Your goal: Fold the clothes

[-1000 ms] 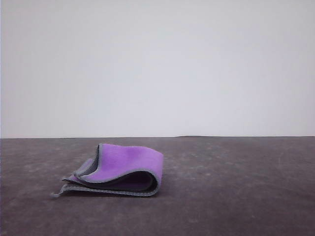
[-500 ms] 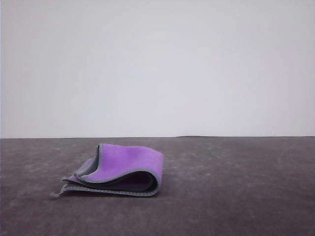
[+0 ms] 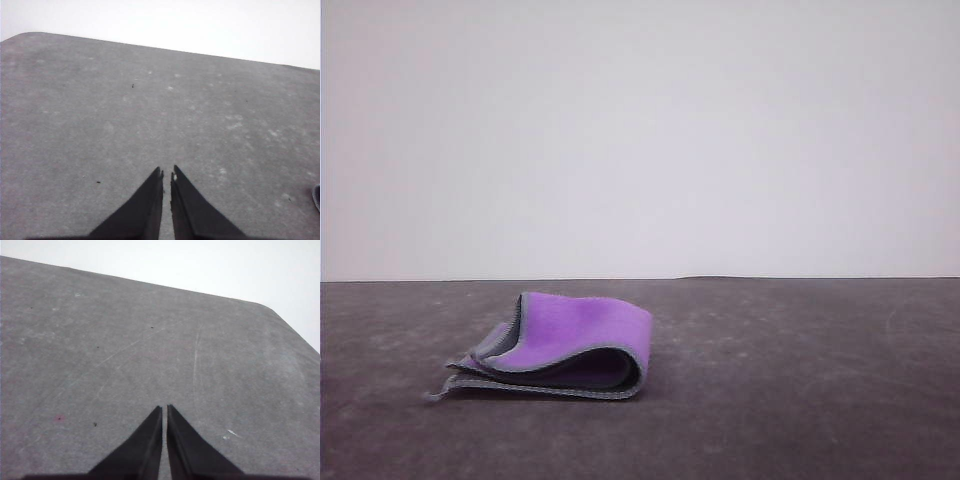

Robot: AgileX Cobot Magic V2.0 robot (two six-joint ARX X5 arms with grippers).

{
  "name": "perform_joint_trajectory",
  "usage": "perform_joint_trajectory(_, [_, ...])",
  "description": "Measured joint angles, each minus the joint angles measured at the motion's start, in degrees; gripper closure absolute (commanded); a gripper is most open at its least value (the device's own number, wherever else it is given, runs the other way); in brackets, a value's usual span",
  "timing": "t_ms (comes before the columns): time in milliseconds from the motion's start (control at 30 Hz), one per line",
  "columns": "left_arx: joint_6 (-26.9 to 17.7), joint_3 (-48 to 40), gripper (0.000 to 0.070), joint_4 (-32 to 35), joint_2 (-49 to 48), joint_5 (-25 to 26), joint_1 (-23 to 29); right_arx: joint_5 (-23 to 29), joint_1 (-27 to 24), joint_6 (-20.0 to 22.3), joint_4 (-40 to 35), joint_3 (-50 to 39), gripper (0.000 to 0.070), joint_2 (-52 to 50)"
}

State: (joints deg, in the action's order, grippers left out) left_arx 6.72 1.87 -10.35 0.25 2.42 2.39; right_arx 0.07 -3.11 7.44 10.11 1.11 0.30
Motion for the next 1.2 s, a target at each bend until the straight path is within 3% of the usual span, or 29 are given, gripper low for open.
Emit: perform_joint_trajectory(1200, [0.0,0.0,0.0684,0.0,0.0,0.0,0.0,0.0,0.0,0.0,-0.5,-0.1,0.069,0.0])
